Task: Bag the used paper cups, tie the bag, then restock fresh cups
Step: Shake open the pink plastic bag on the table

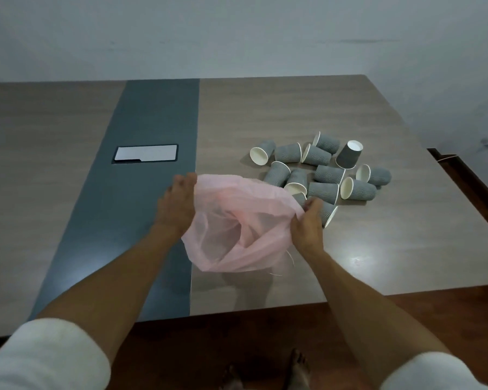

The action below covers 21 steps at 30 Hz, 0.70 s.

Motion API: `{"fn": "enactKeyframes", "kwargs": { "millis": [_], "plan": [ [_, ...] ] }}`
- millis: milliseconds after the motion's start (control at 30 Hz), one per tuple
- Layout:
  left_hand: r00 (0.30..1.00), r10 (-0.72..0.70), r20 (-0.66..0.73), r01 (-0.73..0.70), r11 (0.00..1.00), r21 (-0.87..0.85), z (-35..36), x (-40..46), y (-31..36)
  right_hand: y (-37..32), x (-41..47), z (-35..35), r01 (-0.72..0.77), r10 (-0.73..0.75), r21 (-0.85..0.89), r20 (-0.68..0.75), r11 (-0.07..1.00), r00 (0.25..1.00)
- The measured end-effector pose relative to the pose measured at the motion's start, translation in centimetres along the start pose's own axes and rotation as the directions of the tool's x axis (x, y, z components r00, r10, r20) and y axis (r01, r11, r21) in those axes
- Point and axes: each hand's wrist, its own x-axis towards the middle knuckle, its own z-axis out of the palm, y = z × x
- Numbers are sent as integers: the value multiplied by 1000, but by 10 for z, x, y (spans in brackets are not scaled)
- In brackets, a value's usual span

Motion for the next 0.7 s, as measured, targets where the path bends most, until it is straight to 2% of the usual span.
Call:
{"fn": "enactKeyframes", "kwargs": {
  "millis": [67,133,167,200,267,333,367,433,500,533,600,700],
  "plan": [
    [984,170,44,-173,982,74,-13,-6,-13,-16,7,-8,197,-192,-84,59,977,980],
    [964,204,167,-197,979,-58,-21,-11,-8,-31,10,-8,422,-400,-167,151,891,904],
    [954,186,236,-161,980,-119,-25,-12,-4,-39,10,-5,484,-448,-172,212,858,869],
    [940,194,280,-167,979,-118,-28,-9,-3,-49,8,-3,485,-434,-168,265,858,861],
    [926,234,296,-254,967,28,-25,-4,-7,-67,8,1,364,-312,-98,339,926,887],
    [946,248,211,-287,940,184,-20,2,-15,-73,15,9,196,-197,42,363,980,911],
    [959,220,179,-257,942,214,-15,7,-21,-71,18,13,197,-204,56,366,979,908],
    [984,112,140,-141,965,220,-18,14,-23,-68,27,16,289,-245,-77,353,954,903],
    [995,13,96,-39,960,276,-25,18,-23,-57,46,22,441,-325,-271,381,855,865],
    [996,-48,80,21,951,308,-26,22,-27,-56,54,23,470,-318,-314,429,825,845],
    [991,-125,37,105,935,339,-29,27,-35,-59,69,25,459,-263,-309,508,833,820],
    [959,-284,-5,275,926,258,-33,35,-33,-64,100,33,467,-252,-257,579,846,775]
  ]
}}
